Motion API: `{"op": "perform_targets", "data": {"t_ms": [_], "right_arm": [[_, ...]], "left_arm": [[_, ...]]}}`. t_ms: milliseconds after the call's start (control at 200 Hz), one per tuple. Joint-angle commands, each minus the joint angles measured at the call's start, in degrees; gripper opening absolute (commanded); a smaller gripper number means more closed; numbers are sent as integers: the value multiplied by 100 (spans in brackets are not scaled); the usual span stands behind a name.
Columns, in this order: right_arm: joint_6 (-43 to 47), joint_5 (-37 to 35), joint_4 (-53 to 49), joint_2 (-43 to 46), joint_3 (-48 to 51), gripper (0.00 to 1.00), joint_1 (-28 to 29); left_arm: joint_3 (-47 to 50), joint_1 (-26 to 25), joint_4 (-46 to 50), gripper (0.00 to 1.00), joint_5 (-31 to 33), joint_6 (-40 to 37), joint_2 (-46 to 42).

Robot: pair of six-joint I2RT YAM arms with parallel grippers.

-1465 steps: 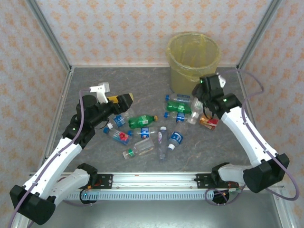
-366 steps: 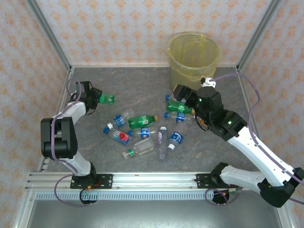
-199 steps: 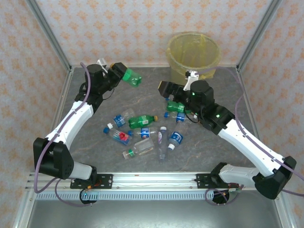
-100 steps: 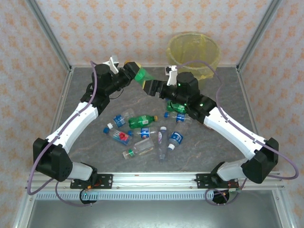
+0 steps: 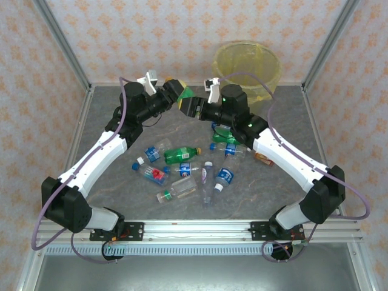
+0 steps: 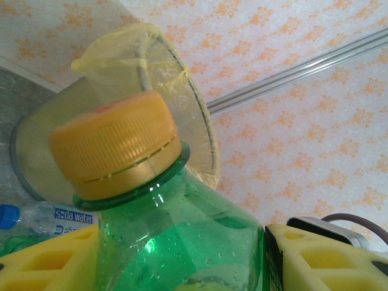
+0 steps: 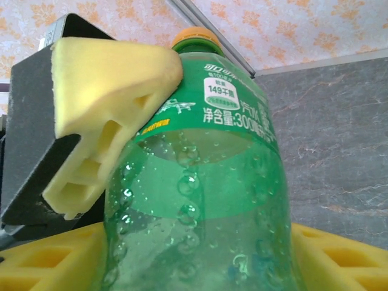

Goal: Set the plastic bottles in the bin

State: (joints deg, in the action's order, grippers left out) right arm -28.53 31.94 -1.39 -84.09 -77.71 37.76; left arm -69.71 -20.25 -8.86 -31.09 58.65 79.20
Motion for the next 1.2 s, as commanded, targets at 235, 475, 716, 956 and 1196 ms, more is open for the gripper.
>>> {"op": "perform_targets", "data": {"t_ms": [235, 475, 716, 956, 1196], "right_arm": [[-114, -67, 210, 77, -123, 56, -148], [-225, -391, 107, 373, 159, 56, -480], [-259, -764, -212, 765, 346, 55, -1165], [-163, -1329, -646, 858, 113, 55, -2093], [-66, -1664, -1095, 266, -578, 56, -2645]], "left_arm": [[-323, -29, 122, 61, 177, -139, -152], [-581, 197, 801, 91, 775, -417, -340], [-561, 486, 1164, 99, 1133, -745, -823], [-178, 505, 1399, 99, 1219, -977, -1216], [433, 504, 1713, 99, 1404, -1162, -1637]]}}
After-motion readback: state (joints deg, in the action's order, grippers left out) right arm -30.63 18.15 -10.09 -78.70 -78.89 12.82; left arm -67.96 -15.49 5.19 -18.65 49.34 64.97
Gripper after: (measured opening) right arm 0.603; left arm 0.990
